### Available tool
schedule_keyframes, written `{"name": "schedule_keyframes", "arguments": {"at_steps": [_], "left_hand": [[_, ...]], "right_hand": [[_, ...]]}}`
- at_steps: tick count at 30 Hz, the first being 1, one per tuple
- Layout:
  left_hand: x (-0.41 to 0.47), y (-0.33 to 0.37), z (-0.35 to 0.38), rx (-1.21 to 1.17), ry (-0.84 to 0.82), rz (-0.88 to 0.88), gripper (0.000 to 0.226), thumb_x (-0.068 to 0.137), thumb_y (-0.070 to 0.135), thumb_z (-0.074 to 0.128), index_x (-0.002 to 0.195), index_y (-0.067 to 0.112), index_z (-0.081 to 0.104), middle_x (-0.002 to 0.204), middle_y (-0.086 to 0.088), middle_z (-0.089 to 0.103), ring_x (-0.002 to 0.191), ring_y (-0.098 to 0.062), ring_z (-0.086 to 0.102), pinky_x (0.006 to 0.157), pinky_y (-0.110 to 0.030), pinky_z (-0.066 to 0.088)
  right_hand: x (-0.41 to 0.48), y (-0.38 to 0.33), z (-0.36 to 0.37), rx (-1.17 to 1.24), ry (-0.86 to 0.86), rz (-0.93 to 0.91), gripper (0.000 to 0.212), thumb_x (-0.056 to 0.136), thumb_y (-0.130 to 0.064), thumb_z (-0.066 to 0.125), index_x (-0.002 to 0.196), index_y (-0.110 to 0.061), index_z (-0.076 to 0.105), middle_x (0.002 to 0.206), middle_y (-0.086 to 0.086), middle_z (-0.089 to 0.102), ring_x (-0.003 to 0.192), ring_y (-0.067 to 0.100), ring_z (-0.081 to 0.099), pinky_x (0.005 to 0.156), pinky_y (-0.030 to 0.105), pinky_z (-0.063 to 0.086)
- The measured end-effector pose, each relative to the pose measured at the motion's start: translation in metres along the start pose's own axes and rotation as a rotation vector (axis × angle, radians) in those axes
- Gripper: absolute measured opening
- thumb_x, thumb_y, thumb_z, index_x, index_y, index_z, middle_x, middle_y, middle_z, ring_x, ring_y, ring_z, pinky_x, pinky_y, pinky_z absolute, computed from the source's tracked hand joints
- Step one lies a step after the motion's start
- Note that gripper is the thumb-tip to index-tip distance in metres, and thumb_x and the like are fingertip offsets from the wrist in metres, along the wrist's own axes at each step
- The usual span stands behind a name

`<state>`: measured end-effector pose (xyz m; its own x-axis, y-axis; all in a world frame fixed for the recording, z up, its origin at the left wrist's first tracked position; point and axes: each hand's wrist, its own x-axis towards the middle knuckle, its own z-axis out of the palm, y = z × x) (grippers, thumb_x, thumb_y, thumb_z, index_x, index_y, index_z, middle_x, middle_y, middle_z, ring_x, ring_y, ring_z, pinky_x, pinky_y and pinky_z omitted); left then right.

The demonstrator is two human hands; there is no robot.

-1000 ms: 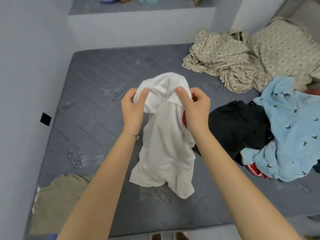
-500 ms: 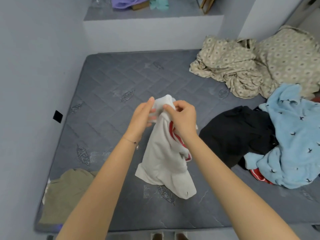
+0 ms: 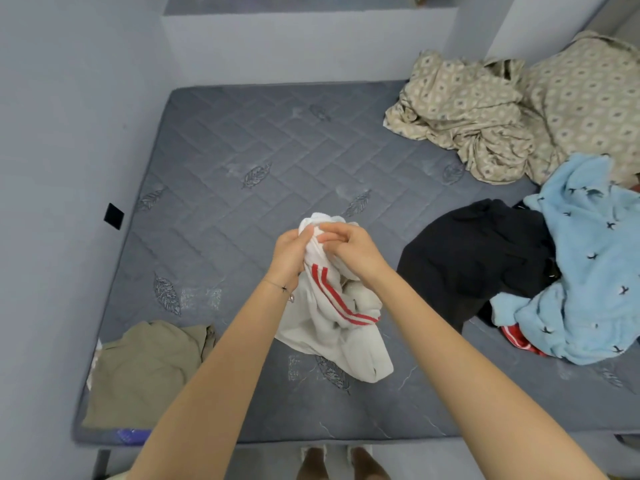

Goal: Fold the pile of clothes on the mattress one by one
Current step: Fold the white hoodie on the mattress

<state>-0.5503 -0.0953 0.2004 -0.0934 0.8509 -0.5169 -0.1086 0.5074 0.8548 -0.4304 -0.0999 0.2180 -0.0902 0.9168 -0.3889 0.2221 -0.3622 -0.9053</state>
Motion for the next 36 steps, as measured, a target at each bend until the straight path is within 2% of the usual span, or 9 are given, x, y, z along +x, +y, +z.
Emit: {"name": "schedule_keyframes", "arguments": {"at_steps": [5, 10, 17, 19, 21, 24, 27, 30, 36], "left_hand": [[-0.001, 0.019, -0.012, -0.073, -0.056, 0.123, 0.021, 0.102, 0.016, 0.044, 0.111, 0.006, 0.06, 0.078, 0.004, 0.066, 0.058, 0.004, 0.061, 0.049, -0.011, 0.043], [-0.002, 0.05, -0.018, -0.124, -0.168, 0.266, 0.024, 0.102, 0.017, 0.041, 0.107, 0.012, 0.064, 0.095, 0.004, 0.073, 0.09, -0.008, 0.068, 0.077, -0.022, 0.052], [-0.023, 0.081, -0.02, -0.141, -0.222, 0.396, 0.027, 0.103, 0.017, 0.038, 0.111, 0.01, 0.062, 0.104, 0.001, 0.07, 0.101, -0.01, 0.065, 0.086, -0.024, 0.051], [-0.028, 0.093, -0.024, -0.118, -0.243, 0.449, 0.027, 0.103, 0.017, 0.038, 0.11, 0.01, 0.063, 0.102, 0.003, 0.071, 0.1, -0.01, 0.065, 0.084, -0.024, 0.05], [-0.03, 0.105, -0.029, -0.113, -0.244, 0.51, 0.026, 0.103, 0.017, 0.039, 0.11, 0.011, 0.063, 0.104, 0.002, 0.071, 0.102, -0.011, 0.064, 0.085, -0.025, 0.049], [-0.029, 0.116, -0.035, -0.119, -0.197, 0.55, 0.026, 0.103, 0.016, 0.04, 0.116, 0.01, 0.062, 0.114, -0.004, 0.067, 0.107, -0.015, 0.063, 0.089, -0.027, 0.05], [-0.024, 0.115, -0.042, -0.081, -0.101, 0.561, 0.025, 0.103, 0.016, 0.04, 0.117, 0.011, 0.06, 0.117, -0.006, 0.065, 0.108, -0.014, 0.062, 0.09, -0.026, 0.051], [-0.016, 0.099, -0.049, 0.049, -0.032, 0.534, 0.025, 0.103, 0.018, 0.042, 0.117, 0.011, 0.061, 0.115, -0.003, 0.066, 0.103, -0.01, 0.062, 0.087, -0.021, 0.05], [0.0, 0.045, -0.052, 0.415, -0.009, 0.429, 0.016, 0.095, 0.005, 0.05, 0.088, 0.002, 0.063, 0.084, -0.01, 0.054, 0.079, -0.016, 0.047, 0.073, -0.032, 0.038]], "right_hand": [[0.006, 0.008, -0.015, 0.049, 0.331, -0.044, 0.034, 0.087, -0.003, 0.059, 0.12, -0.008, 0.059, 0.111, 0.008, 0.061, 0.098, 0.015, 0.057, 0.093, 0.026, 0.046], [0.004, 0.008, -0.035, 0.062, 0.192, 0.108, 0.098, 0.08, -0.05, 0.072, 0.154, -0.024, 0.014, 0.159, 0.001, 0.02, 0.144, 0.02, 0.024, 0.115, 0.042, 0.027], [-0.006, 0.004, -0.04, 0.137, 0.107, 0.259, 0.107, 0.081, -0.061, 0.063, 0.155, -0.019, -0.001, 0.161, 0.003, 0.013, 0.145, 0.025, 0.022, 0.114, 0.042, 0.025], [-0.009, 0.001, -0.04, 0.121, 0.062, 0.256, 0.091, 0.084, -0.057, 0.063, 0.152, -0.012, 0.021, 0.156, 0.005, 0.03, 0.137, 0.023, 0.038, 0.109, 0.038, 0.035], [-0.009, -0.005, -0.038, 0.174, 0.022, 0.227, 0.051, 0.088, -0.046, 0.064, 0.126, -0.013, 0.056, 0.137, 0.007, 0.055, 0.112, 0.017, 0.058, 0.091, 0.03, 0.049], [-0.007, -0.022, -0.034, 0.353, 0.191, 0.152, 0.016, 0.09, -0.023, 0.068, 0.094, -0.007, 0.066, 0.119, 0.022, 0.065, 0.092, 0.02, 0.062, 0.081, 0.031, 0.055], [-0.009, -0.048, -0.04, 0.413, 0.372, -0.02, 0.032, 0.088, -0.017, 0.068, 0.1, 0.012, 0.062, 0.095, 0.028, 0.064, 0.08, 0.02, 0.055, 0.068, 0.028, 0.05], [-0.012, -0.074, -0.046, 0.312, 0.394, -0.185, 0.017, 0.085, -0.021, 0.07, 0.082, -0.009, 0.059, 0.077, 0.009, 0.047, 0.07, 0.014, 0.044, 0.058, 0.021, 0.037], [-0.012, -0.078, -0.034, 0.227, 0.34, -0.244, 0.041, 0.082, -0.021, 0.073, 0.064, -0.015, 0.037, 0.064, 0.002, 0.028, 0.057, 0.01, 0.029, 0.049, 0.02, 0.024]]}}
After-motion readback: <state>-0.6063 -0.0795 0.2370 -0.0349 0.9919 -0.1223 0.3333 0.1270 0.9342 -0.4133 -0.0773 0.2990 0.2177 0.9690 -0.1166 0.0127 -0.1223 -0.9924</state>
